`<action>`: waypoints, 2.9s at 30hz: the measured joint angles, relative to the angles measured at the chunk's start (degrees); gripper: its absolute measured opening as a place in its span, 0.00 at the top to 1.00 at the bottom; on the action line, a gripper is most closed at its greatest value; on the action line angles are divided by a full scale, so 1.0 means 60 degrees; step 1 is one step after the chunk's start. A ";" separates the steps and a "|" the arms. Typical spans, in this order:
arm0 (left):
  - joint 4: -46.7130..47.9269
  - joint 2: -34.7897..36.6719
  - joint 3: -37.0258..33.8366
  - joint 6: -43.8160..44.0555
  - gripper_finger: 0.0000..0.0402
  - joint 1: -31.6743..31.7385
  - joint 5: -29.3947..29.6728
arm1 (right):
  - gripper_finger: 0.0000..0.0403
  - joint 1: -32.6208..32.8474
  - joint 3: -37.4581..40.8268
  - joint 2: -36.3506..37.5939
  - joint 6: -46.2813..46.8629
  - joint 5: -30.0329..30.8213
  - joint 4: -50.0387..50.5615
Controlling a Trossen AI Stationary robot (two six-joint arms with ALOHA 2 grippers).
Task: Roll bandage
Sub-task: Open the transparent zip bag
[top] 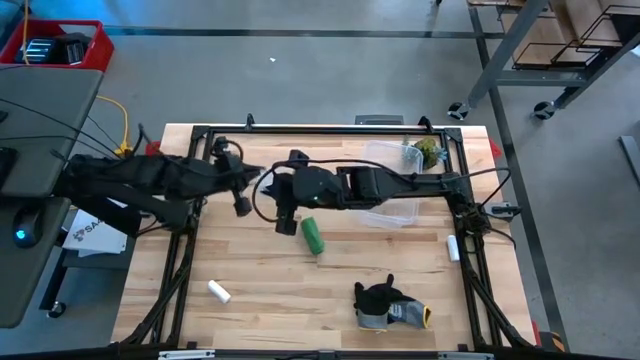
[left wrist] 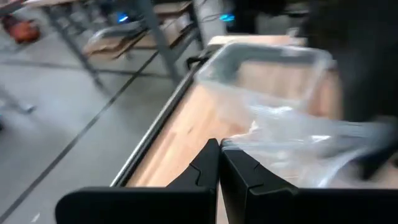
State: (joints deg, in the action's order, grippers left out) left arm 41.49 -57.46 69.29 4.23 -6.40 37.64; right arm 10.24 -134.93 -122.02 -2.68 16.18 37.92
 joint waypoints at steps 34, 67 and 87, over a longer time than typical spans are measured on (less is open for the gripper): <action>0.2387 0.0744 -0.0680 -0.2359 1.00 -0.2522 0.1711 | 0.76 0.0106 0.1109 0.1153 0.8494 0.1720 0.2592; 0.0273 -0.0265 -0.0675 -0.1349 1.00 -0.3967 0.3441 | 0.95 -0.0557 0.3187 0.0863 1.2084 0.0230 -0.1207; 0.3137 -0.0155 0.0723 0.5555 0.63 -0.3602 -0.0032 | 1.00 -0.0586 0.3187 0.1184 1.1104 0.2317 0.0048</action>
State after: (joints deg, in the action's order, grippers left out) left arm 60.32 -58.39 73.62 37.56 -28.01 37.45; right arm 6.72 -115.81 -114.91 63.95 30.08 38.21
